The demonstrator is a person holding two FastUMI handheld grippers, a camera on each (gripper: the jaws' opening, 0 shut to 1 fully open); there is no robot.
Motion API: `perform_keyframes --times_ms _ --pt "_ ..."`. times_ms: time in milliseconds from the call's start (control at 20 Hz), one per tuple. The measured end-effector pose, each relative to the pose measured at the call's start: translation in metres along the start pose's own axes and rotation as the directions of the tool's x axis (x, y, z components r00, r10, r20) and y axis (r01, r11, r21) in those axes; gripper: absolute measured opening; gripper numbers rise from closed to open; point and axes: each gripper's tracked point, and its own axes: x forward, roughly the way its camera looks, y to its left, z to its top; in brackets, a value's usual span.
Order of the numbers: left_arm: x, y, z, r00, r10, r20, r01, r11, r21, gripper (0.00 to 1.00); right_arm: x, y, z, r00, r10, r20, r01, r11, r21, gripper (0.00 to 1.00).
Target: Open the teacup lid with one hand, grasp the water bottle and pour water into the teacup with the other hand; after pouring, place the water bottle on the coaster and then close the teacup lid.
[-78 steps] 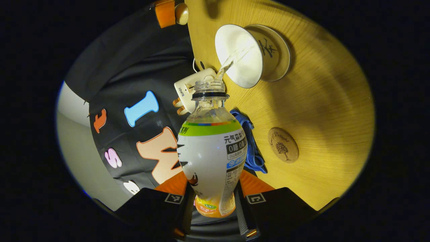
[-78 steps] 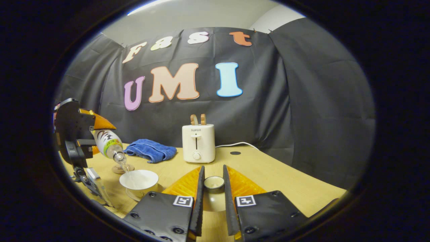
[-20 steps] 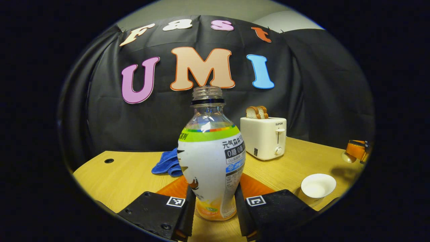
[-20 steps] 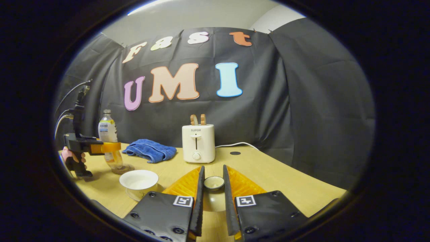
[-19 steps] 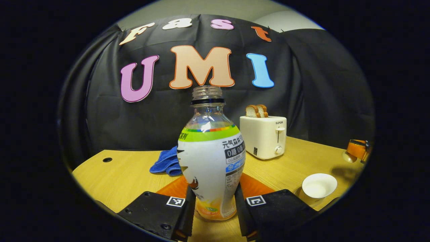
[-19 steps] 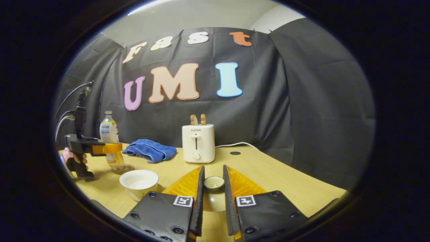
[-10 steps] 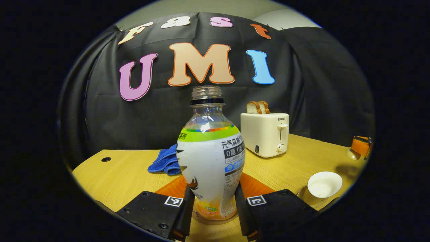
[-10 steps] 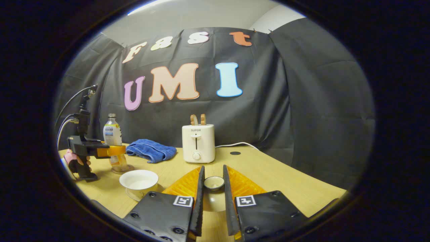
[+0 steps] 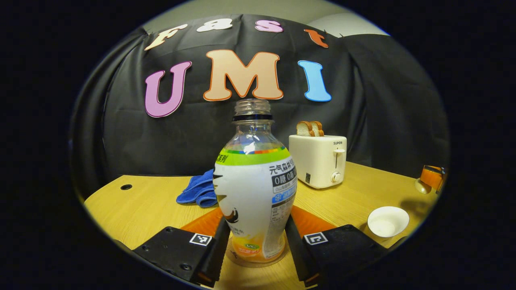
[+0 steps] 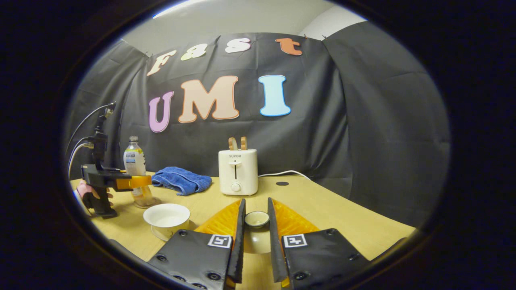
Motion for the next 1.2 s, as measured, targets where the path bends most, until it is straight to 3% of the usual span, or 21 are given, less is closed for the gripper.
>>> perform_keyframes --times_ms 100,150,200,450,700,1200 --pt "-0.002 0.002 0.000 1.000 0.003 0.003 -0.003 1.000 -0.005 0.77 0.000 0.000 0.000 1.000 0.000 0.000 0.000 1.000 0.000 0.34" --pt "-0.004 0.004 0.001 1.000 0.007 0.007 -0.007 1.000 -0.009 0.90 0.000 0.000 0.000 1.000 0.000 0.000 0.000 1.000 0.000 0.34" --pt "-0.005 0.005 0.001 1.000 0.007 0.013 -0.007 1.000 -0.015 0.93 0.000 0.000 0.000 1.000 0.000 0.000 0.000 1.000 0.000 0.33" --pt "-0.016 0.007 0.003 1.000 0.004 0.028 -0.002 0.999 -0.045 0.94 0.000 0.001 0.000 1.000 0.002 0.000 -0.002 1.000 0.000 0.33" --pt "-0.031 0.008 -0.003 1.000 0.013 0.022 -0.013 1.000 0.001 0.94 0.000 0.004 -0.001 1.000 0.021 -0.003 -0.021 1.000 0.000 0.34" --pt "-0.071 0.020 0.005 0.994 0.040 0.103 -0.039 0.999 -0.008 0.94 0.006 0.036 -0.001 0.994 0.113 -0.008 -0.113 0.994 0.002 0.34"
